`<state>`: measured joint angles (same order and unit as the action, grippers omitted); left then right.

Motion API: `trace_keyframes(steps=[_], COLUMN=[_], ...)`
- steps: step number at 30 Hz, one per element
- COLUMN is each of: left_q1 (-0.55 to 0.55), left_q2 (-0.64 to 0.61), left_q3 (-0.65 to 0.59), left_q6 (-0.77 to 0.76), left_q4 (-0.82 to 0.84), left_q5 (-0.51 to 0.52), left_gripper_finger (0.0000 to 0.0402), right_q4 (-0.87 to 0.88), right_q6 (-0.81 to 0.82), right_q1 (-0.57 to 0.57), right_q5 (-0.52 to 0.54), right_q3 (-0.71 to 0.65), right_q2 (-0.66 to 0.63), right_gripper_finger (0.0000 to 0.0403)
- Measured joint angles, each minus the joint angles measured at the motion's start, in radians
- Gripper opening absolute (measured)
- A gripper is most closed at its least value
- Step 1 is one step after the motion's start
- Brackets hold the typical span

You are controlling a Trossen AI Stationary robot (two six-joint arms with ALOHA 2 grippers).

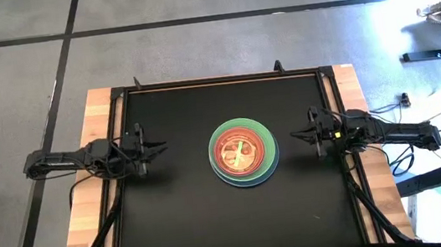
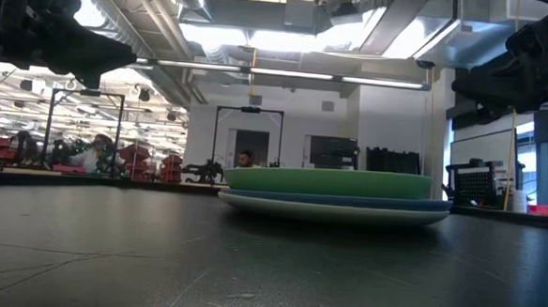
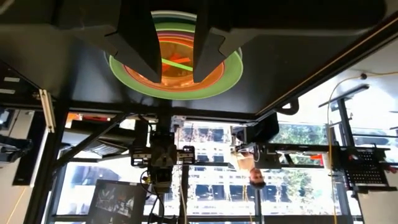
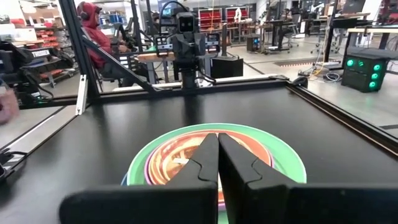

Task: Stack plastic plates
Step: Return to Home Position

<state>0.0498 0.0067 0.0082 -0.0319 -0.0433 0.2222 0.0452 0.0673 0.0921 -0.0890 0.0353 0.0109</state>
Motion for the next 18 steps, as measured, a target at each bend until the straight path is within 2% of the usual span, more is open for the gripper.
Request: trace_keyframes(steps=[10, 15, 18], left_q1=[0.0, 0.0, 0.0], left_q2=[0.0, 0.0, 0.0], left_q3=[0.0, 0.0, 0.0], left_q6=[0.0, 0.0, 0.0], left_q4=[0.0, 0.0, -0.001], left_q5=[0.0, 0.0, 0.001], left_gripper_finger=[0.0085, 0.0085, 0.0085], right_q4=[-0.006, -0.116, -0.095], right_q6=[0.032, 0.359, 0.4], right_q1=[0.0, 0.0, 0.001], right_q5=[0.005, 0.203, 0.271], right_q3=[0.0, 0.002, -0.001], right_q2=[0.0, 0.028, 0.019], right_gripper_finger=[0.0001, 0.0001, 0.0001])
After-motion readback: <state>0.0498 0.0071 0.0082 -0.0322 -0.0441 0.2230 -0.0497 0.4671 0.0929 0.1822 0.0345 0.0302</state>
